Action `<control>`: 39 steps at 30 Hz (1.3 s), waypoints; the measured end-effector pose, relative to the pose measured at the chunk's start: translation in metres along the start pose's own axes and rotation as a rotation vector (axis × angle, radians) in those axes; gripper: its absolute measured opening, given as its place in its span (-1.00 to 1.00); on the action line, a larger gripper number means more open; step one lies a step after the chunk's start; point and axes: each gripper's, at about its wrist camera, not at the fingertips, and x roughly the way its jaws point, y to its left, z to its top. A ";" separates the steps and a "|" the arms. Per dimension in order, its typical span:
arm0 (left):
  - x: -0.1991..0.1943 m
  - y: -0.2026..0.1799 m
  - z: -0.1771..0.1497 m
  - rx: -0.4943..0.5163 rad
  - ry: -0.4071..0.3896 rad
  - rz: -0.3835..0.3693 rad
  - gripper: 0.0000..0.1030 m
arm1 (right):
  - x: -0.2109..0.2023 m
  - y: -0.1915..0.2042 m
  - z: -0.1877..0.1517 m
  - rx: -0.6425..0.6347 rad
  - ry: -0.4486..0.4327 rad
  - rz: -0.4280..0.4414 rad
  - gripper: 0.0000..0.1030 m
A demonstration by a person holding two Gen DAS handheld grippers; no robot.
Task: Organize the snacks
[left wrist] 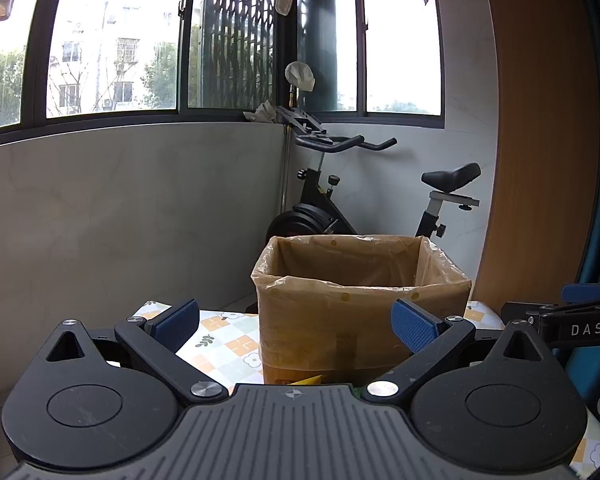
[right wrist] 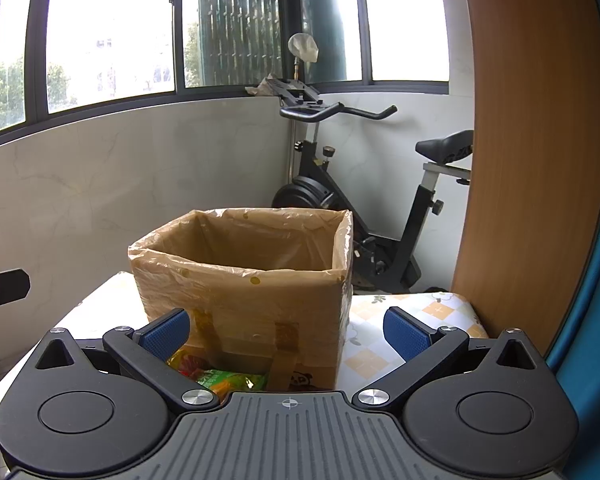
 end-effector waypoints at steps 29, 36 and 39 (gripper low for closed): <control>-0.004 -0.003 0.000 -0.009 0.009 -0.003 1.00 | -0.002 -0.004 0.001 0.013 -0.003 -0.002 1.00; -0.004 -0.003 0.000 -0.009 0.009 -0.003 1.00 | -0.002 -0.004 0.001 0.013 -0.003 -0.003 1.00; -0.003 -0.003 0.000 -0.009 0.009 -0.002 1.00 | -0.002 -0.004 0.001 0.014 -0.004 -0.002 1.00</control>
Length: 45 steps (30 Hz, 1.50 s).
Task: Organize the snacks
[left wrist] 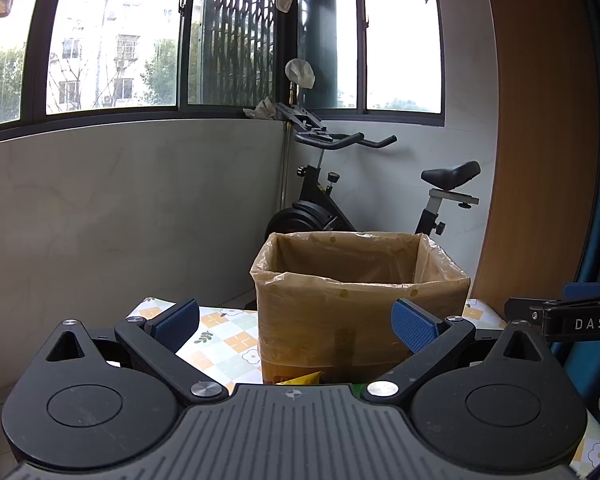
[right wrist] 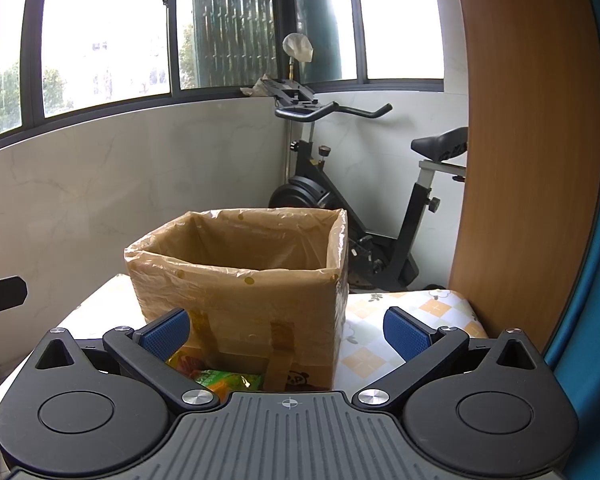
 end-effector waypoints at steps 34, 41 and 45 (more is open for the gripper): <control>0.025 0.034 -0.029 -0.050 0.080 0.104 1.00 | 0.035 -0.007 -0.057 0.094 0.031 0.060 1.00; 0.035 0.051 -0.054 -0.073 0.121 0.132 1.00 | 0.057 -0.001 -0.086 0.093 0.069 0.037 1.00; 0.038 0.057 -0.064 -0.066 0.124 0.139 1.00 | 0.064 -0.002 -0.097 0.100 0.093 0.046 1.00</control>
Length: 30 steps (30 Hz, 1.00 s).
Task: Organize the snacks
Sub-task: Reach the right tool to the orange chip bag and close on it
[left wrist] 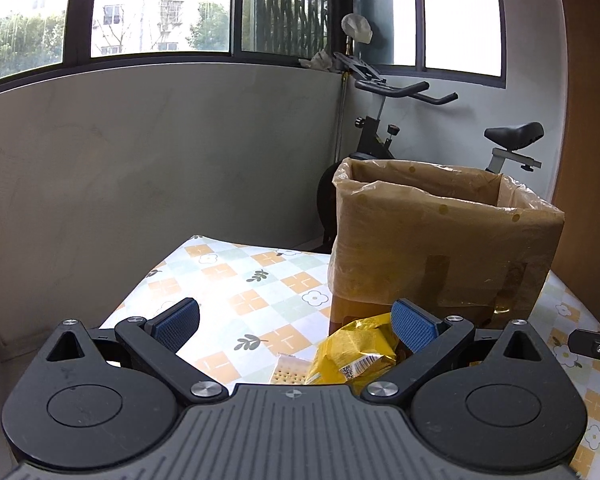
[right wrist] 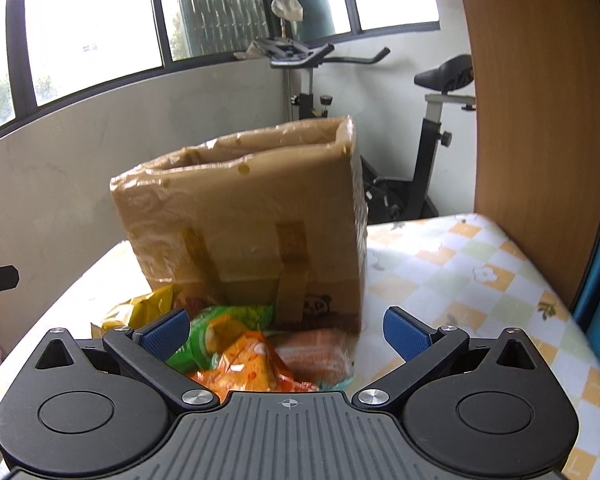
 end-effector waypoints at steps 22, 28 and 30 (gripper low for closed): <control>0.000 0.006 -0.040 -0.002 0.042 -0.038 0.98 | 0.002 0.004 -0.035 -0.064 0.072 0.040 0.99; -0.004 0.001 -0.052 -0.001 0.071 -0.073 0.98 | 0.000 0.028 -0.045 -0.193 0.075 0.069 0.99; -0.004 -0.002 -0.056 0.003 0.078 -0.087 0.98 | 0.001 0.034 -0.049 -0.225 0.081 0.075 0.99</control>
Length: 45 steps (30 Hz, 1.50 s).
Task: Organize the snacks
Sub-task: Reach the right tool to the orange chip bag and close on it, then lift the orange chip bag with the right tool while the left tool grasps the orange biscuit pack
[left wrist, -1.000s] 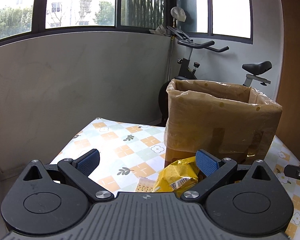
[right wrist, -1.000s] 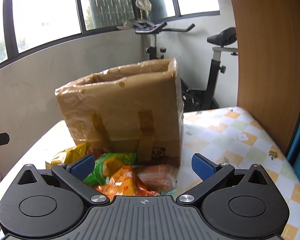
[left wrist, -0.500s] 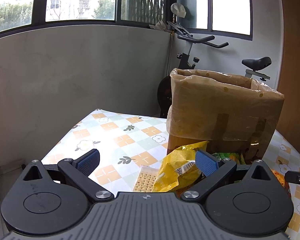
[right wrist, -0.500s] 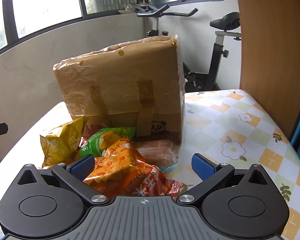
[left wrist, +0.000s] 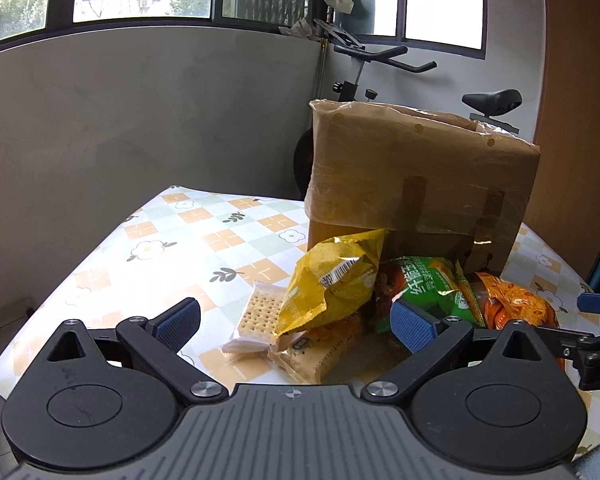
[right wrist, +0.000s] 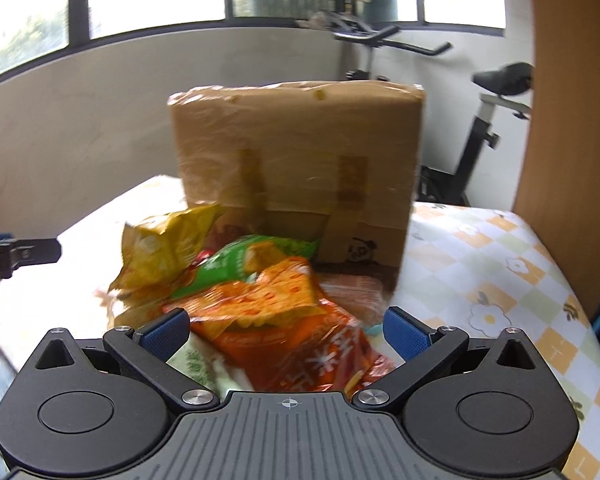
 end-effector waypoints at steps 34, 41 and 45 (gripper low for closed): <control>0.027 0.001 -0.033 -0.039 0.093 0.022 0.69 | -0.003 -0.035 -0.032 0.130 -0.115 -0.107 0.16; 0.027 0.001 -0.032 -0.044 0.091 -0.016 0.51 | 0.004 -0.037 -0.038 0.162 -0.076 -0.119 0.16; 0.038 0.003 -0.025 -0.040 0.110 -0.093 0.34 | 0.005 -0.041 -0.040 0.181 -0.073 -0.132 0.16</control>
